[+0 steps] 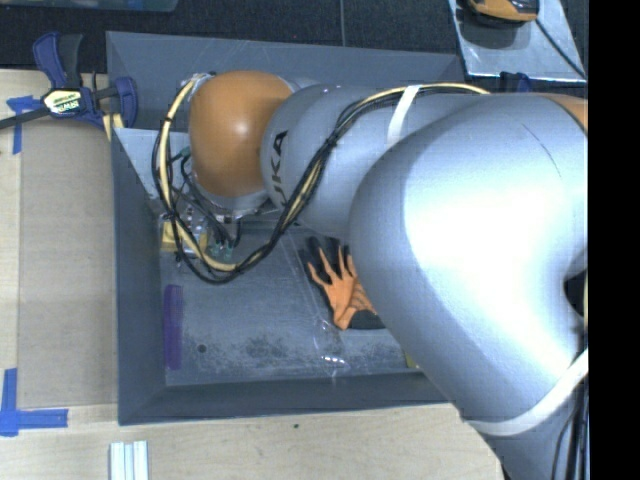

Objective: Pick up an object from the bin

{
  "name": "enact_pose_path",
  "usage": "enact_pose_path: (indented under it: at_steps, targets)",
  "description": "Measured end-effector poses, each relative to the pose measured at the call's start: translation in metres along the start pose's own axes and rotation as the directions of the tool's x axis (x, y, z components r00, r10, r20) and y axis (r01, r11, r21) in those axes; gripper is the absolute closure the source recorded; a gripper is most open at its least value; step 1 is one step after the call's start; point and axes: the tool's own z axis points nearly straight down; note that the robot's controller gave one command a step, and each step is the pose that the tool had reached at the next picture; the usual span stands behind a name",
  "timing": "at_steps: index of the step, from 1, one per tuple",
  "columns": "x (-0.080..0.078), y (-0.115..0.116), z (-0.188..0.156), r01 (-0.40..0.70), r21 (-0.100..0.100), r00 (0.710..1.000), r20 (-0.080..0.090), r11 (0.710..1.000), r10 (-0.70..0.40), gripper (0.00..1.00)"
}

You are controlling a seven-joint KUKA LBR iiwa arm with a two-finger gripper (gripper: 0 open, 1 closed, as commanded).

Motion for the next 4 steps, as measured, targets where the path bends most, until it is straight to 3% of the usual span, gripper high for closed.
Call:
enact_pose_path:
  at_steps: [1, 2, 3, 4]
  targets:
    - [-0.002, 0.0, -0.017, -0.001, -0.002, 1.0, 0.005, 1.0, 0.001, 1.0]
    - [-0.003, 0.0, -0.07, -0.002, -0.004, 1.0, 0.009, 1.0, 0.002, 1.0]
    - [-0.002, -0.001, -0.078, -0.004, -0.002, 1.0, 0.005, 1.0, 0.004, 1.0]
    - [-0.004, -0.001, -0.085, -0.005, -0.005, 1.0, 0.012, 1.0, 0.005, 1.0]
